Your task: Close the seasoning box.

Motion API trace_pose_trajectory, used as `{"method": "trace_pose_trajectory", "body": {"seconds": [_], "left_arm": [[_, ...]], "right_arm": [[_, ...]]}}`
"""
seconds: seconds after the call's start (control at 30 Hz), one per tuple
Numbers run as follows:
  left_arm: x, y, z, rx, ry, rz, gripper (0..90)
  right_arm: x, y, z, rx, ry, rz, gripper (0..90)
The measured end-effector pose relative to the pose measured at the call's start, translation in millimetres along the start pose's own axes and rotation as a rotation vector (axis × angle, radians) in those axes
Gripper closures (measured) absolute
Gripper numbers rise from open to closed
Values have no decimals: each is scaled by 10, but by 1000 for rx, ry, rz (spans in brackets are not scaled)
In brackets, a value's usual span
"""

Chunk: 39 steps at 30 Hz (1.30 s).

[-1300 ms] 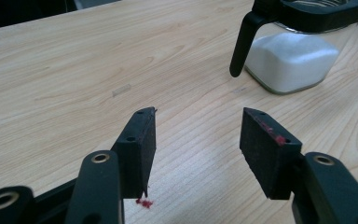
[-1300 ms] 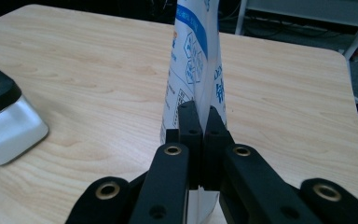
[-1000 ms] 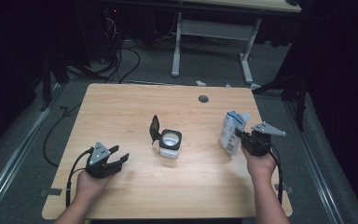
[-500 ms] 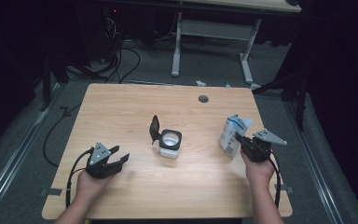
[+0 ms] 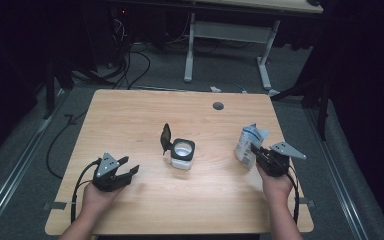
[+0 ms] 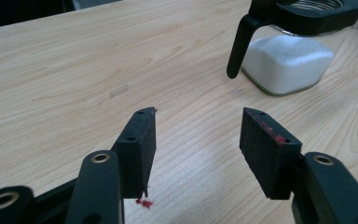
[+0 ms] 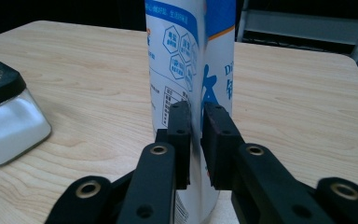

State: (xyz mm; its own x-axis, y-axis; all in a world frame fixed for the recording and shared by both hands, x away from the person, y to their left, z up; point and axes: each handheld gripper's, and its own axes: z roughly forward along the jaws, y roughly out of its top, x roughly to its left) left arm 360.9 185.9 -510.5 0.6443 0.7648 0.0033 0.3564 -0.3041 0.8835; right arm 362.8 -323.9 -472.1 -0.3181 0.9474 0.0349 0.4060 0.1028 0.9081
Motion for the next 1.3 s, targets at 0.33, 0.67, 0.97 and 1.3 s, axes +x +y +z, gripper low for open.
{"method": "trace_pose_trajectory", "body": {"seconds": [0.33, 0.67, 0.97, 1.3], "left_arm": [[-12, -1, 15, 4, 0, 1, 460], [-20, 13, 20, 1, 0, 1, 457], [-54, 46, 66, 16, -23, -2, 433], [-102, 93, 124, 37, -34, -18, 447]], "right_arm": [[0, -10, 1, 4, -18, 10, 595], [7, -7, 1, 2, -47, 2, 452], [56, -11, -142, 0, -67, -24, 410], [214, -157, -386, 0, -44, -30, 441]]}}
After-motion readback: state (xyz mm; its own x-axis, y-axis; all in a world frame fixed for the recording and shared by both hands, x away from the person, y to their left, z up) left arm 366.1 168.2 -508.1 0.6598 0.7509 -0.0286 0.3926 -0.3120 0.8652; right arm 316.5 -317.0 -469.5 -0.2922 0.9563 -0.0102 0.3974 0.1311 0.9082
